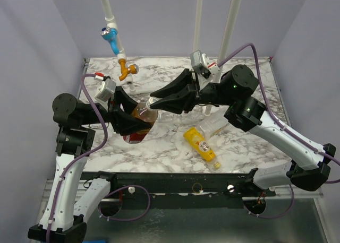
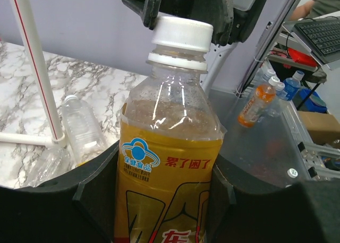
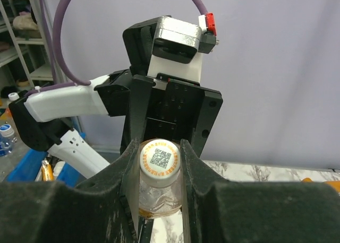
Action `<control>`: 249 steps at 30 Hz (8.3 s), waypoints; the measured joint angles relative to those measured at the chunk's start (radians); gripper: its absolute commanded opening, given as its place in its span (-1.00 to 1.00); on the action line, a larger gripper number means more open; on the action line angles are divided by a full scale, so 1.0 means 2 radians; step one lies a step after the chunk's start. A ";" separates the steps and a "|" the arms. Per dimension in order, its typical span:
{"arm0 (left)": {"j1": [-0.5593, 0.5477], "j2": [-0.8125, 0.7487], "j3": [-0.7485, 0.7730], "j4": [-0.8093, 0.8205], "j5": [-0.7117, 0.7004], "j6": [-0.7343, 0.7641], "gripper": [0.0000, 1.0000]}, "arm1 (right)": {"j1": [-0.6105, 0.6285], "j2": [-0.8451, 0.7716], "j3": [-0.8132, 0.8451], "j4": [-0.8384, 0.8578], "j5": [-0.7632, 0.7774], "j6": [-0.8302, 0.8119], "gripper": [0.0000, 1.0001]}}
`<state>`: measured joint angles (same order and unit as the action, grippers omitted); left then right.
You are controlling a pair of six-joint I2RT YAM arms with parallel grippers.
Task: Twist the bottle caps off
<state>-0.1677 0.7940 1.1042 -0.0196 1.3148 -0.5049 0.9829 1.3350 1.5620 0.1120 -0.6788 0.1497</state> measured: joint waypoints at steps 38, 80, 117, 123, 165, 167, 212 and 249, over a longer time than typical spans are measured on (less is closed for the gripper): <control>0.004 -0.008 -0.030 -0.017 -0.197 0.120 -0.63 | 0.009 0.078 0.091 -0.101 0.240 0.061 -0.73; 0.005 -0.054 -0.086 -0.030 -0.146 0.134 -0.67 | 0.006 -0.249 -0.253 -0.158 0.440 0.062 -0.99; 0.005 -0.019 -0.081 -0.042 -0.155 0.147 -0.66 | -0.328 -0.142 -0.502 -0.277 0.618 0.408 -0.99; 0.005 -0.019 -0.081 -0.043 -0.155 0.150 -0.66 | -0.360 -0.108 -0.507 -0.236 0.621 0.416 -0.93; 0.005 -0.022 -0.096 -0.042 -0.166 0.155 -0.67 | -0.362 -0.259 -0.433 -0.100 0.247 0.196 0.52; 0.005 -0.018 -0.101 -0.040 -0.170 0.154 -0.67 | -0.362 -0.267 -0.433 -0.097 0.193 0.183 0.52; 0.005 0.004 -0.112 -0.028 -0.158 0.112 -0.57 | -0.093 0.071 -0.126 0.153 0.012 0.158 0.44; 0.004 0.007 0.079 -0.288 -0.467 0.222 0.98 | -0.065 0.134 -0.127 0.064 0.178 -0.021 -0.99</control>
<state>-0.1593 0.8089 1.2629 -0.5961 0.3809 -0.0616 0.8532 1.6035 1.3079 0.2390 -0.3229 0.1078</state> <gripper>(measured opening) 0.988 0.335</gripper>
